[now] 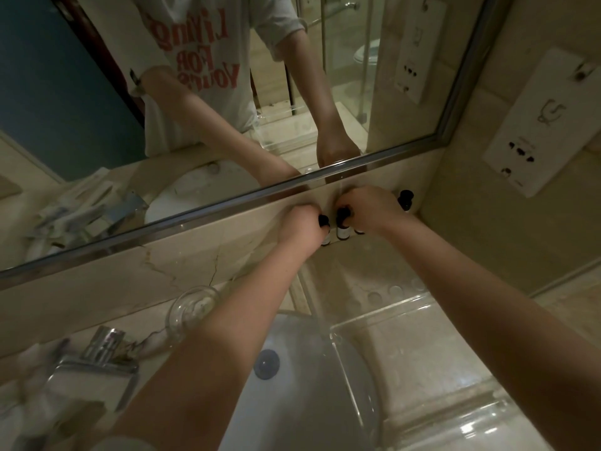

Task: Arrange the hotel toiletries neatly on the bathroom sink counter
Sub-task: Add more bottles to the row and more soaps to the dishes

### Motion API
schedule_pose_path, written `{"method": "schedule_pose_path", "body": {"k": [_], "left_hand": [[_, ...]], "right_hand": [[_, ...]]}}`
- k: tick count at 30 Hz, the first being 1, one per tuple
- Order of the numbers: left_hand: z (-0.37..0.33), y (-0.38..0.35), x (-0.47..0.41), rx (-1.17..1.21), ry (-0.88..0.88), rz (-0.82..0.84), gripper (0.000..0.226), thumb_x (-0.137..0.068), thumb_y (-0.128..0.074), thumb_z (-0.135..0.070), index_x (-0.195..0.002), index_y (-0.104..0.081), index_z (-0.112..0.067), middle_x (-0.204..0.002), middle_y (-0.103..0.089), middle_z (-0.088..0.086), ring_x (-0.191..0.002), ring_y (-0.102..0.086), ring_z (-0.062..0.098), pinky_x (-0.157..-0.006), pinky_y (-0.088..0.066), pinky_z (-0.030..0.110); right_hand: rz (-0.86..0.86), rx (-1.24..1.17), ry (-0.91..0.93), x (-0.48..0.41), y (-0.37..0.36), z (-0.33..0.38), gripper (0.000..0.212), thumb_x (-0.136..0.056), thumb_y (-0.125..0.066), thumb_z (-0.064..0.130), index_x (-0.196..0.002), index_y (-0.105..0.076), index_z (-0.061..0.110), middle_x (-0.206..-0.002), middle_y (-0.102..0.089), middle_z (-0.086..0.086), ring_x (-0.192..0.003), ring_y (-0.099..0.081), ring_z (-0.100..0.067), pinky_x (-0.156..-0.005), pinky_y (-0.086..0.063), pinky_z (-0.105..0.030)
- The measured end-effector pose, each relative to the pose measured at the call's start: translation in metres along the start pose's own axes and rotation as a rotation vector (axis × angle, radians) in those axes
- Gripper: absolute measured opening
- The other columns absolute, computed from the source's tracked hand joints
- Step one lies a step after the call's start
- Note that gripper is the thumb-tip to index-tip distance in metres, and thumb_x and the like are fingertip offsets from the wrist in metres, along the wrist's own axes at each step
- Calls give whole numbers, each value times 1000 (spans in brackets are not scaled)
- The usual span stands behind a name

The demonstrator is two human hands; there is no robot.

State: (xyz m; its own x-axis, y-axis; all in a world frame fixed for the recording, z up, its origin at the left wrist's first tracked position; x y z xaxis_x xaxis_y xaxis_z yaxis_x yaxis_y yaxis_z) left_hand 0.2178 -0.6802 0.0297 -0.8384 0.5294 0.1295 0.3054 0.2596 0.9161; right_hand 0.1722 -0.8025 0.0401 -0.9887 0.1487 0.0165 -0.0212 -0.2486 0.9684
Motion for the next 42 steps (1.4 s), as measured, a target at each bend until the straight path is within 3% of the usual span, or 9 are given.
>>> {"method": "schedule_pose_path", "body": {"k": [12,19,23,27,38,42], "left_hand": [[0,7,7,-47,-3,-39,26,-86,-61,-33,-99,-64,-11,-101,-67,12,-94,-62,30,-68,-41,29],[3,24,22,-61,0,-55,33,-85,-63,-34,-108,-61,-12,-107,-65,11,-98,-62,29,-77,-53,35],[2,39,42,-179,-37,-83,33,-89,-56,-37,-109,-60,-11,-107,-64,11,-97,-61,29,-67,-45,33],[3,58,78,-265,-65,-147,29,-92,-50,-37,-104,-58,-11,-102,-63,11,-94,-60,29,-65,-41,31],[59,83,195,-214,26,-166,42,-88,-54,-38,-119,-57,-9,-120,-59,15,-112,-55,34,-87,-47,39],[95,88,239,-133,73,-188,42,-87,-54,-37,-118,-58,-9,-119,-60,15,-110,-55,34,-87,-47,38]], "right_hand": [[22,42,-30,6,4,4,23,-85,-60,21,-108,-62,25,-108,-65,-1,-96,-60,-23,-77,-52,-35],[-10,33,-90,24,17,8,37,-87,-57,23,-124,-53,22,-128,-52,-1,-101,-58,-24,-76,-52,-37],[-92,49,-51,43,29,20,29,-86,-53,27,-113,-58,15,-109,-56,-7,-90,-55,-25,-69,-53,-40],[-187,96,-12,68,41,42,26,-85,-52,27,-106,-60,14,-97,-58,-6,-85,-56,-26,-64,-52,-35],[-209,41,83,157,52,137,39,-88,-55,34,-122,-56,17,-118,-59,-7,-108,-54,-28,-76,-49,-37],[-200,11,120,183,40,181,38,-88,-55,34,-123,-56,20,-120,-60,-3,-109,-55,-25,-81,-50,-38]]}}
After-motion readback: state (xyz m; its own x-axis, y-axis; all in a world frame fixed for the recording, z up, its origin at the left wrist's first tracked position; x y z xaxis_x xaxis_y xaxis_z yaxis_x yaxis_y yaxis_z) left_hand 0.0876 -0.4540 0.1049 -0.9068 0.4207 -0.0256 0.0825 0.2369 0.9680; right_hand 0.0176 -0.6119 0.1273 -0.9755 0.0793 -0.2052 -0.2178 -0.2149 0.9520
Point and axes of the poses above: each hand's wrist, its own x-axis away from the middle knuckle, its own y-axis out of the back of the hand, z = x × y, the point moved 4 cm from there along -x, towards the middle knuckle
